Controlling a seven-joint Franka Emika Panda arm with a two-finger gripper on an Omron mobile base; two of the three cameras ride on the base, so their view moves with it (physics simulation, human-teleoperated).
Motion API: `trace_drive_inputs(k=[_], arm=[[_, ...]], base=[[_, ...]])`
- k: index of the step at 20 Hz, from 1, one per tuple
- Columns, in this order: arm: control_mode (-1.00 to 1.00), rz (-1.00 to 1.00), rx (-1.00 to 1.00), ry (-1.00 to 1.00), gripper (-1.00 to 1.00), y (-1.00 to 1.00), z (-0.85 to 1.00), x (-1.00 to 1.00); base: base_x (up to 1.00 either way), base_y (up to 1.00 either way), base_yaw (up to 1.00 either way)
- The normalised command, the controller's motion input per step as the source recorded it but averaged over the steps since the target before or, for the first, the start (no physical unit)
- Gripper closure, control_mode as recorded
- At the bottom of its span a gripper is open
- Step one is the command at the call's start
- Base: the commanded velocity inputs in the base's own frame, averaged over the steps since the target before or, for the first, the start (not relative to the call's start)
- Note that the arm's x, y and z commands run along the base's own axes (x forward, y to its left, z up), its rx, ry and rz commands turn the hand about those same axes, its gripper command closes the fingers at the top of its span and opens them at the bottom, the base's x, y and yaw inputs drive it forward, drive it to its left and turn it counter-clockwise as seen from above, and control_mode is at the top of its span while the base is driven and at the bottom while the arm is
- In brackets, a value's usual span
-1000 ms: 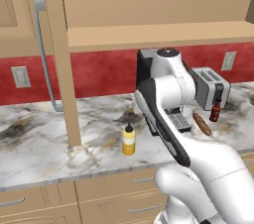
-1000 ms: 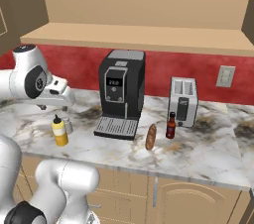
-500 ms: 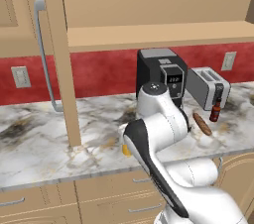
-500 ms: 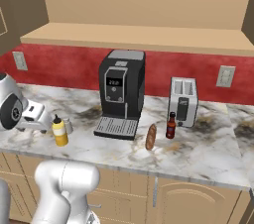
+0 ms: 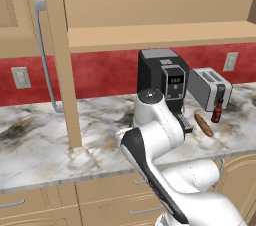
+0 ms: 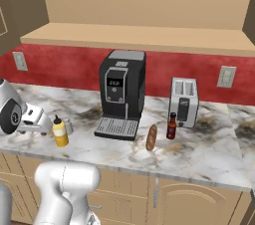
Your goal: There are various items on the counter. Only move the condiments/shakers into the cabinet.
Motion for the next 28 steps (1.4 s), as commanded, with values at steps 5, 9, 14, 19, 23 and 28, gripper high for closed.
trace_drive_inputs(k=[5, 9, 14, 19, 23, 28], arm=[[-1.0, 0.0, -0.01, 0.0, -1.0, 0.0, -0.21, 0.21], [-1.0, 0.0, 0.01, -0.02, -1.0, 0.0, -0.33, 0.15], [-1.0, 0.02, 0.17, -0.05, -1.0, 0.0, -0.35, 0.17], [-1.0, 0.03, 0.11, -0.01, -1.0, 0.0, -0.05, 0.07], [-1.0, 0.0, 0.0, 0.0, -1.0, 0.0, -0.01, 0.23], [-1.0, 0.01, -0.01, 0.0, -1.0, 0.0, -0.06, 0.32]], base=[[0.0, 0.0, 0.0], [0.0, 0.0, 0.0], [0.0, 0.0, 0.0], [0.0, 0.0, 0.0], [0.0, 0.0, 0.0], [0.0, 0.0, 0.0]])
